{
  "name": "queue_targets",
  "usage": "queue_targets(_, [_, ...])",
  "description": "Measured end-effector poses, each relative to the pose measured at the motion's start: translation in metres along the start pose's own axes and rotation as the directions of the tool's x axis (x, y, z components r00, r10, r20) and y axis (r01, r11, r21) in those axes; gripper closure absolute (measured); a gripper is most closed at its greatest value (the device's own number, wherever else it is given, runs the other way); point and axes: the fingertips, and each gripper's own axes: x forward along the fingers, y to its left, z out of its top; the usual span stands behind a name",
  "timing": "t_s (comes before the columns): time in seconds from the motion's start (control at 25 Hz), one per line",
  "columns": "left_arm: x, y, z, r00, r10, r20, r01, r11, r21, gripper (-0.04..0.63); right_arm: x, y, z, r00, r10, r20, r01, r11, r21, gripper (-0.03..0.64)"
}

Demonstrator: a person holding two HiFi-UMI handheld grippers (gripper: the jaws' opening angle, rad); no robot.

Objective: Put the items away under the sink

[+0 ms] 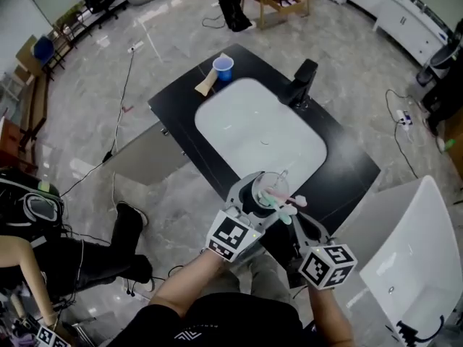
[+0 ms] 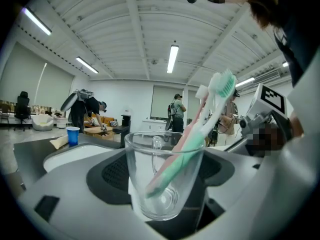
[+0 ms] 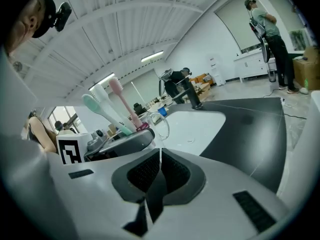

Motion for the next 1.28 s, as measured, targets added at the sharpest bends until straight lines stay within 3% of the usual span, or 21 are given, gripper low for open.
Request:
queue_targets(0.4, [-0.100, 0.040, -0.004, 0.992, 0.125, 0.015, -0.124, 0.992, -0.022, 0.212, 0.029, 0.095, -0.032, 0.991, 0.109, -0.072, -0.116, 0.989, -0.093, 0.578])
queue_targets(0.88, [-0.230, 0.100, -0.023, 0.963, 0.268, 0.021, -0.267, 0.963, -0.046, 0.212, 0.074, 0.214, -0.082, 0.969, 0.207, -0.132, -0.224, 0.965, -0.137, 0.578])
queue_targets(1.28, [-0.283, 0.149, -0.053, 0.933, 0.358, 0.031, -0.354, 0.931, -0.091, 0.212, 0.111, 0.266, -0.111, 0.952, 0.231, -0.199, -0.262, 0.953, -0.149, 0.578])
